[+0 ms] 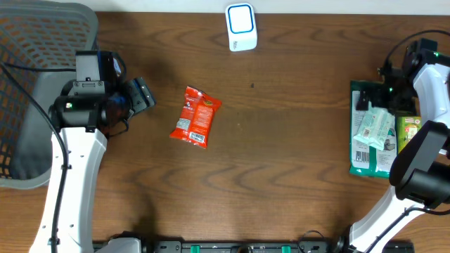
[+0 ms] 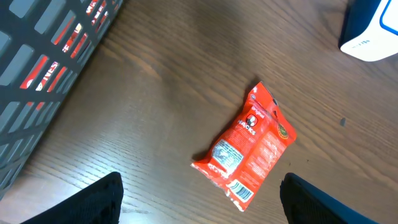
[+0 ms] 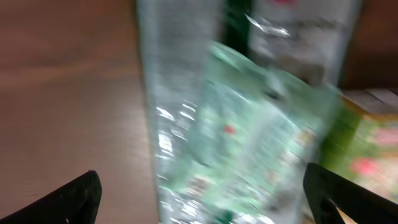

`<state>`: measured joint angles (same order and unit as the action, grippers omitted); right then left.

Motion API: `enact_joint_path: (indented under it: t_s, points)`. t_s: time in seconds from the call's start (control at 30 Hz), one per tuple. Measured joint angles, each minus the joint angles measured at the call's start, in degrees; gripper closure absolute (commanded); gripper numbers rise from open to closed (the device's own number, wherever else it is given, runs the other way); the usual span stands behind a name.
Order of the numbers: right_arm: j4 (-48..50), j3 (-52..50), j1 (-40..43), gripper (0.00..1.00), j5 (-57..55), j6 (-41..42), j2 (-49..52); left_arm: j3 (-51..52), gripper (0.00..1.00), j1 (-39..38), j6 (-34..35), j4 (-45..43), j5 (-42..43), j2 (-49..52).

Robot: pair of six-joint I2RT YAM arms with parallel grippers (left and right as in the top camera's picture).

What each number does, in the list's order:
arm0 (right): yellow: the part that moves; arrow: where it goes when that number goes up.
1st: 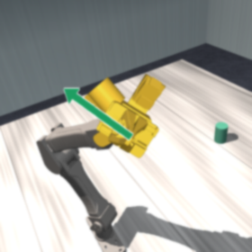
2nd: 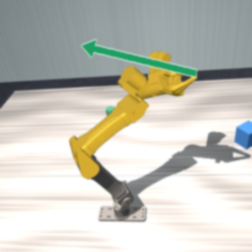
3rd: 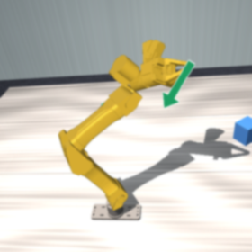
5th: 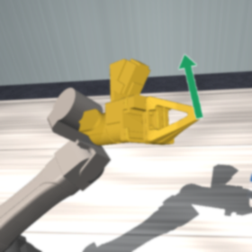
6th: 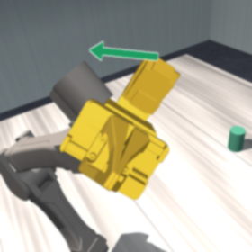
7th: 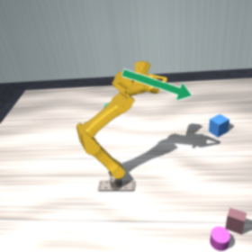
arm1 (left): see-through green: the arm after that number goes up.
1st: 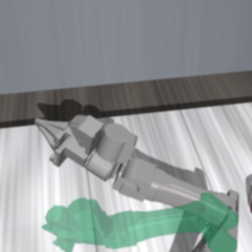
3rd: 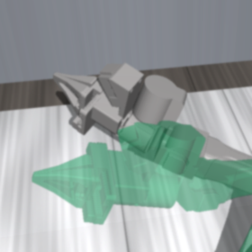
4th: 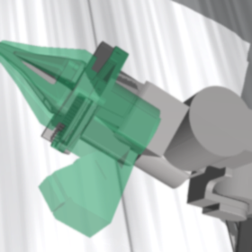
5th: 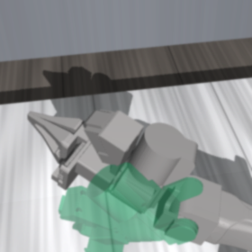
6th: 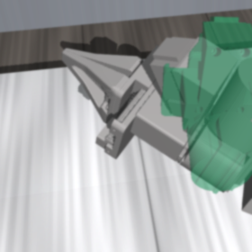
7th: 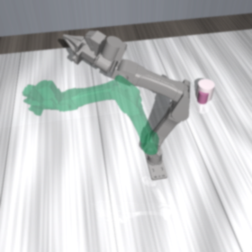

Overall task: Scan the item barcode
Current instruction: 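Move the right gripper left toward the red snack bag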

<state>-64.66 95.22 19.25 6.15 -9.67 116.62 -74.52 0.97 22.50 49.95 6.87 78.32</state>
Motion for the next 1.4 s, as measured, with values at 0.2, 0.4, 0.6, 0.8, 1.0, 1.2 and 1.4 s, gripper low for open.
enact_joint_path:
  t_s: [0.2,0.4,0.6,0.8,1.0,1.2,1.4]
  points:
    - [1.77,-0.07,-1.25,0.01,19.76,2.16,0.00,0.00,0.18,0.00,0.02,-0.04,0.00,0.00]
    - [-0.76,-0.13,-5.44,0.01,28.76,3.02,0.00,0.00,0.04,0.00,1.09,-3.34,0.00,0.00]
    - [-3.26,-0.17,-10.95,0.01,31.23,3.26,0.00,0.00,0.70,0.00,1.57,-1.38,0.07,0.00]
    - [-2.93,-0.22,-17.07,0.01,31.82,3.26,0.00,0.44,0.92,-1.49,1.03,-1.07,0.26,0.00]
    - [-1.64,-0.28,-23.23,0.01,31.98,5.31,0.00,2.21,0.91,-5.57,-0.72,-0.98,0.26,2.25]
    - [2.34,-0.57,-28.33,0.01,31.89,11.06,0.00,2.43,0.85,-8.04,-1.55,-2.40,0.28,10.14]
    - [5.86,-0.81,-31.78,0.01,28.26,17.94,0.00,2.73,0.86,-8.15,-3.54,-4.96,0.26,17.35]
